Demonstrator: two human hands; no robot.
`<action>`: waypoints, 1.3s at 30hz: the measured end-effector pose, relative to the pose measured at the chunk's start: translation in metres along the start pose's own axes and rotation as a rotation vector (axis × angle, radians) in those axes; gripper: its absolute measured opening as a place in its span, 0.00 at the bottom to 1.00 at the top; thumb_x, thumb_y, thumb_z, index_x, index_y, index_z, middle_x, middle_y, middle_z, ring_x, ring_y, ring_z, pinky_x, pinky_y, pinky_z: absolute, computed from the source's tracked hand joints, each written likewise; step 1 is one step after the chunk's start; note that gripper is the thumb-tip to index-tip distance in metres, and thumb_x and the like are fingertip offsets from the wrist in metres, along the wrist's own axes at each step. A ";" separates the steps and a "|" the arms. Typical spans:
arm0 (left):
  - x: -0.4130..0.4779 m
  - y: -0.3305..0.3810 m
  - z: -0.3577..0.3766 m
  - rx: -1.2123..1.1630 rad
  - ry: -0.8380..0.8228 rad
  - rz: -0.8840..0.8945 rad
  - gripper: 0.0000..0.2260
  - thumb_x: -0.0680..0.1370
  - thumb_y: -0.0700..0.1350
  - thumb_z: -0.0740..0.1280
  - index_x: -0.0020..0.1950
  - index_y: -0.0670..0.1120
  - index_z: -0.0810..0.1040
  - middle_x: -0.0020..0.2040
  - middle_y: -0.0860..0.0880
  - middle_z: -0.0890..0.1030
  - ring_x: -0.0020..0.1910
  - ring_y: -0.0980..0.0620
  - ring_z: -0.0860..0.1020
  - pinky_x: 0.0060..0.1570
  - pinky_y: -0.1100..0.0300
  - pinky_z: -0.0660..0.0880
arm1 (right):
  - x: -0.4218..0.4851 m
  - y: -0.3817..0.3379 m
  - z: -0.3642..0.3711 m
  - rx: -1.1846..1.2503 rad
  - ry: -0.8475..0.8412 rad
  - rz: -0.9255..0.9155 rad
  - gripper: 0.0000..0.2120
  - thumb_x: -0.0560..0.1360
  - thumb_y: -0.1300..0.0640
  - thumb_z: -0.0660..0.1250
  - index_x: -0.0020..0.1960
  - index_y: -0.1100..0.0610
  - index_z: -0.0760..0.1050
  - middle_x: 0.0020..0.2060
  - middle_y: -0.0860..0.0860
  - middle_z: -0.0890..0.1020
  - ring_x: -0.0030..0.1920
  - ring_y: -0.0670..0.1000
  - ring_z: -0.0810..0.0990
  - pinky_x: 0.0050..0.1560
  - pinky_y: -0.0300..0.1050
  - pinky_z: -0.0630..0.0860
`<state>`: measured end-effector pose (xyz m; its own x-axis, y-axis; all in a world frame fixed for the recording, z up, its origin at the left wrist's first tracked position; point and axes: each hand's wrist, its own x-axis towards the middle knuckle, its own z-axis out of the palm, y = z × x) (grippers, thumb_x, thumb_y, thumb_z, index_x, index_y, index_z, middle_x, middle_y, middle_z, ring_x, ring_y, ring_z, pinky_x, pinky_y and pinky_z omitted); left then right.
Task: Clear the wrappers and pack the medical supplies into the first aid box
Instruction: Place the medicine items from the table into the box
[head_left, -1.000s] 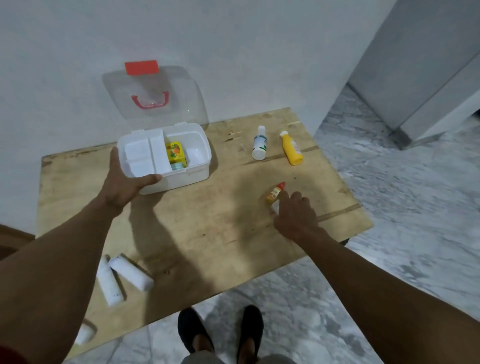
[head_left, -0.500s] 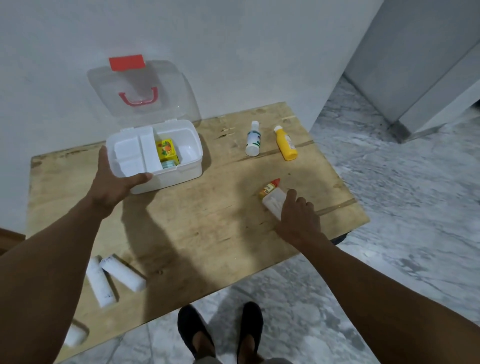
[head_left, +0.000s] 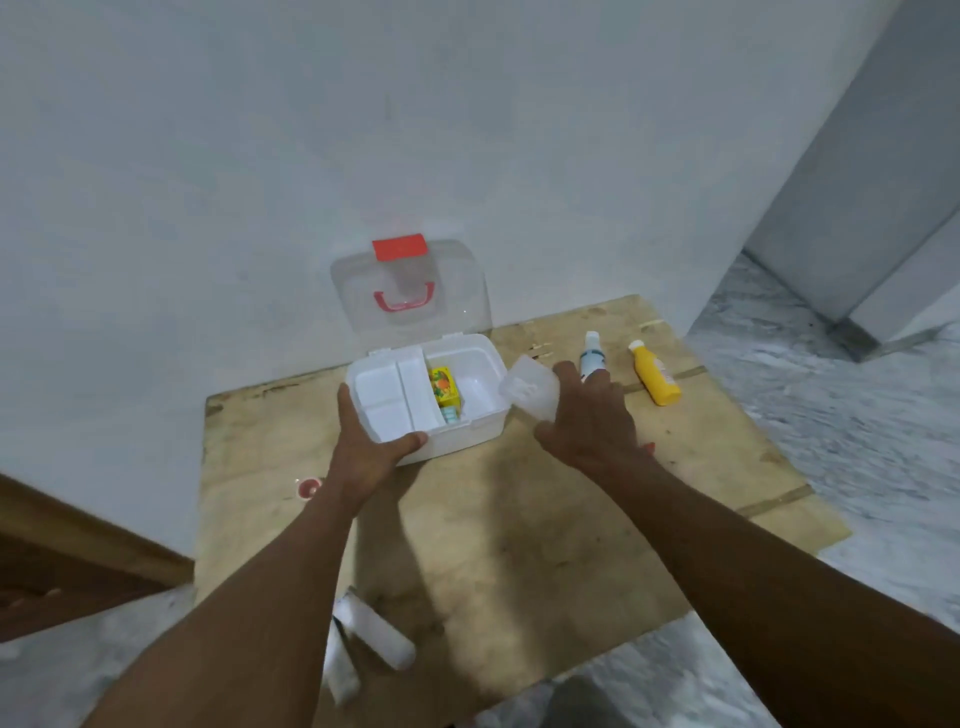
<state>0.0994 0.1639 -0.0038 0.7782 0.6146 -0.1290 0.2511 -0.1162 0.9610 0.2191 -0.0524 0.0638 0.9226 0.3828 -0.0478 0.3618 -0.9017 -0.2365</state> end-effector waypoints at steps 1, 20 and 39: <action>-0.001 0.002 0.000 -0.004 0.000 0.007 0.47 0.68 0.39 0.80 0.76 0.52 0.53 0.64 0.54 0.71 0.62 0.52 0.72 0.60 0.55 0.71 | 0.005 -0.011 0.000 0.011 0.021 -0.022 0.31 0.69 0.51 0.72 0.69 0.53 0.65 0.56 0.61 0.73 0.56 0.63 0.74 0.50 0.51 0.75; 0.009 -0.007 -0.001 -0.052 0.033 0.111 0.42 0.67 0.35 0.80 0.73 0.48 0.60 0.64 0.53 0.74 0.63 0.55 0.75 0.57 0.54 0.79 | 0.104 -0.089 0.036 -0.150 -0.235 -0.341 0.19 0.72 0.60 0.69 0.61 0.58 0.70 0.56 0.62 0.73 0.53 0.60 0.76 0.47 0.46 0.71; 0.006 0.002 0.001 -0.060 0.027 0.098 0.41 0.68 0.42 0.79 0.74 0.49 0.59 0.64 0.54 0.73 0.64 0.55 0.75 0.57 0.58 0.79 | 0.107 -0.099 0.071 0.236 -0.281 -0.310 0.23 0.73 0.61 0.73 0.64 0.60 0.68 0.53 0.57 0.81 0.54 0.58 0.80 0.51 0.46 0.74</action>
<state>0.1052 0.1667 -0.0032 0.7815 0.6233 -0.0277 0.1389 -0.1305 0.9817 0.2728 0.0923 0.0130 0.6922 0.6954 -0.1930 0.5441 -0.6785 -0.4936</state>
